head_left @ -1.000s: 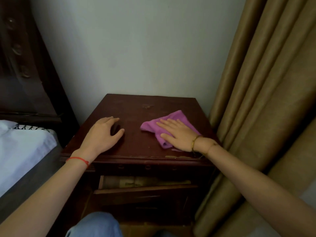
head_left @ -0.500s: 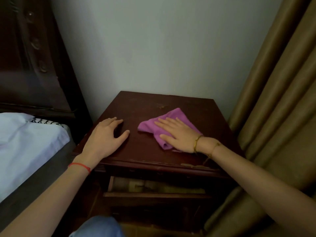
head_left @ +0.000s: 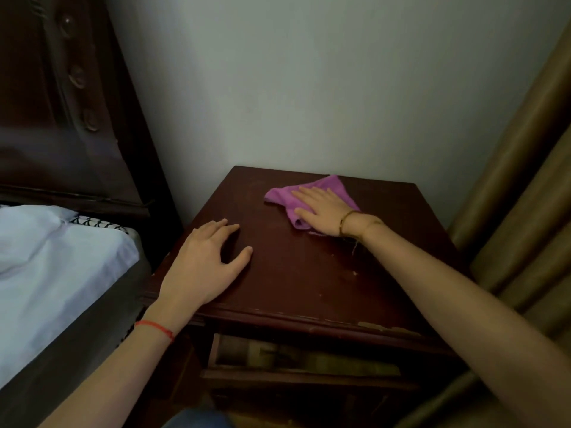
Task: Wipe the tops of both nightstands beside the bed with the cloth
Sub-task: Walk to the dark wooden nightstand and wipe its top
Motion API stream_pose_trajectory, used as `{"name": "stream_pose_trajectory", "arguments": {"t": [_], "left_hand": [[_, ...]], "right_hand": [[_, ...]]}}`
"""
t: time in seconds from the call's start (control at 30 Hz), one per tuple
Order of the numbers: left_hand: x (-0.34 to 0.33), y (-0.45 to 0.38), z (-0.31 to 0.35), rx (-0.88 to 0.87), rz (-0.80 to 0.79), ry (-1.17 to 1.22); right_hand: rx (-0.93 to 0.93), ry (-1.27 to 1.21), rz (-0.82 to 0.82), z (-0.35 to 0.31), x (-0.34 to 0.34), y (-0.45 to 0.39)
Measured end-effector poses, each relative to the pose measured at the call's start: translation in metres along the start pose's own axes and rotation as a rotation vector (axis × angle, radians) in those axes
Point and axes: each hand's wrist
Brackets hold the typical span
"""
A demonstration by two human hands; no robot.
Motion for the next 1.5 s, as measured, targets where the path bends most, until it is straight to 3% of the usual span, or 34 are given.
{"name": "stream_pose_trajectory", "arguments": {"t": [0.13, 0.33, 0.5, 0.7, 0.83, 0.9, 1.1, 1.2, 1.4, 1.5], "left_hand": [[-0.001, 0.0, 0.0, -0.007, 0.004, -0.012], [-0.002, 0.0, 0.0, -0.008, 0.009, -0.017], [-0.001, -0.001, 0.0, -0.009, 0.015, -0.019], [-0.001, 0.0, -0.002, -0.013, 0.011, -0.011], [-0.002, -0.001, -0.002, -0.013, 0.01, -0.016], [-0.001, -0.001, -0.001, -0.009, 0.009, -0.008], [0.0, -0.001, -0.001, 0.0, 0.007, -0.016], [0.0, 0.0, 0.002, 0.004, -0.003, -0.01], [0.002, -0.001, 0.004, 0.008, -0.033, -0.022], [0.003, -0.001, 0.004, 0.017, -0.038, -0.019]], "right_hand": [[0.117, -0.029, -0.005, 0.012, -0.002, 0.015], [-0.199, 0.004, -0.015, 0.055, 0.009, -0.044], [-0.15, -0.002, -0.012, 0.02, 0.009, -0.075], [0.104, -0.021, 0.015, 0.015, 0.001, -0.026], [-0.154, 0.009, -0.015, 0.068, 0.013, -0.013], [-0.156, 0.024, -0.022, 0.065, 0.009, -0.006], [0.188, -0.021, -0.009, 0.007, 0.001, 0.074], [0.272, -0.066, -0.044, 0.002, -0.001, 0.102], [-0.026, -0.012, -0.034, 0.032, 0.004, 0.085], [0.064, -0.004, -0.027, 0.01, -0.003, 0.109]]}}
Point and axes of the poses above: each hand's wrist, its own y-axis away from the middle knuckle, its own x-axis out of the back of the hand, z = x × y, and after that the axes turned 2 degrees about -z, right-handed
